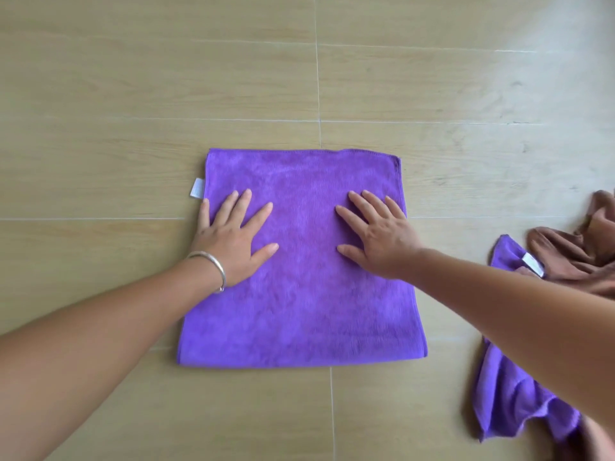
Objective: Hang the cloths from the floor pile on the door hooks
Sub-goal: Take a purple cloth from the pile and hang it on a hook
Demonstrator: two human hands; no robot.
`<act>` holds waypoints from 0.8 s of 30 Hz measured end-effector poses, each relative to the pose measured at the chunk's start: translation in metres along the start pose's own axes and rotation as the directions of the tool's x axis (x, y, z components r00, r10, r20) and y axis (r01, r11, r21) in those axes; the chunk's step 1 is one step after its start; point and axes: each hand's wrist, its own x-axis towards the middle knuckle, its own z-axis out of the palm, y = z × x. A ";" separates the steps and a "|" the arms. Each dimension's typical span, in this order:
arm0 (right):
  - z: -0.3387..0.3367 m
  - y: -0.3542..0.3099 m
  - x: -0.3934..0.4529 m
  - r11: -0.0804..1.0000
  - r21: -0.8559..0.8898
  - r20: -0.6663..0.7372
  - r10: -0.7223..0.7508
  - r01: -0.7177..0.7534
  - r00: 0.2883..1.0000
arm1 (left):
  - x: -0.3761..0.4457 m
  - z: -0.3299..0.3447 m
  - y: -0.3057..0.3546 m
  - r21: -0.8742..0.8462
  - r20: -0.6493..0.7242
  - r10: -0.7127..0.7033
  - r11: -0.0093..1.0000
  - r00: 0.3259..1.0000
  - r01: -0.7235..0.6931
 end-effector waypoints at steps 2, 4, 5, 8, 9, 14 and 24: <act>0.000 -0.004 -0.001 1.000 0.024 -0.022 0.003 -0.003 1.000 | 0.001 -0.002 0.002 -0.015 -0.006 0.001 1.000 1.000 -0.001; 0.004 -0.012 -0.017 0.996 0.083 -0.059 -0.025 0.030 0.998 | -0.015 -0.001 0.005 -0.046 -0.036 0.049 0.998 0.998 -0.051; 0.007 -0.016 -0.029 0.993 0.102 -0.073 -0.054 0.061 0.996 | -0.028 0.001 0.006 -0.063 -0.046 0.083 0.994 0.995 -0.086; 0.021 -0.024 -0.064 0.978 0.109 -0.076 -0.168 0.175 0.983 | -0.072 0.015 0.003 -0.071 -0.054 0.198 0.977 0.979 -0.201; 0.025 -0.025 -0.073 0.973 0.103 -0.079 -0.198 0.205 0.977 | -0.086 0.019 0.001 -0.062 -0.058 0.231 0.970 0.971 -0.234; 0.042 -0.035 -0.112 0.949 0.113 -0.136 -0.280 0.295 0.950 | -0.143 0.035 -0.003 -0.077 -0.087 0.301 0.948 0.950 -0.308; 0.053 -0.041 -0.163 0.949 0.038 -0.066 -0.311 0.314 0.948 | -0.183 0.034 -0.003 -0.133 -0.140 0.328 0.929 0.934 -0.346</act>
